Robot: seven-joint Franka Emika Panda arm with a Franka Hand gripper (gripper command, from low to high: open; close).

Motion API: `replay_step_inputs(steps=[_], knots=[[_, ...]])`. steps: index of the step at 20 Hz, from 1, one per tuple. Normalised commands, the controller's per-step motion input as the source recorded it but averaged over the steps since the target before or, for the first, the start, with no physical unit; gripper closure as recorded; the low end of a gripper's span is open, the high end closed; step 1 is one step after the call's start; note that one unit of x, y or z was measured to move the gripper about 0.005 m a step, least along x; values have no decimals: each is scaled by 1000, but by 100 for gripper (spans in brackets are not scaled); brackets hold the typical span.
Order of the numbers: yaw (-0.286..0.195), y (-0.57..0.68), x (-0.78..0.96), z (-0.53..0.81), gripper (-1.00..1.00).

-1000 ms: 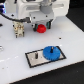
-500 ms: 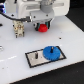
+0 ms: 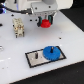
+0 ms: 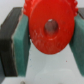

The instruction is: Insert the blue gear onto the right peg, followed by the red gear

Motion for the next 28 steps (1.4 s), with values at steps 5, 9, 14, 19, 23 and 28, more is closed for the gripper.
replay_step_inputs(steps=[5,9,14,19,23,28], knots=[[0,-100,663,448,100],[0,-53,724,443,100],[0,-49,745,419,100],[0,-46,782,333,100],[0,-47,809,271,100],[0,-72,824,233,100]])
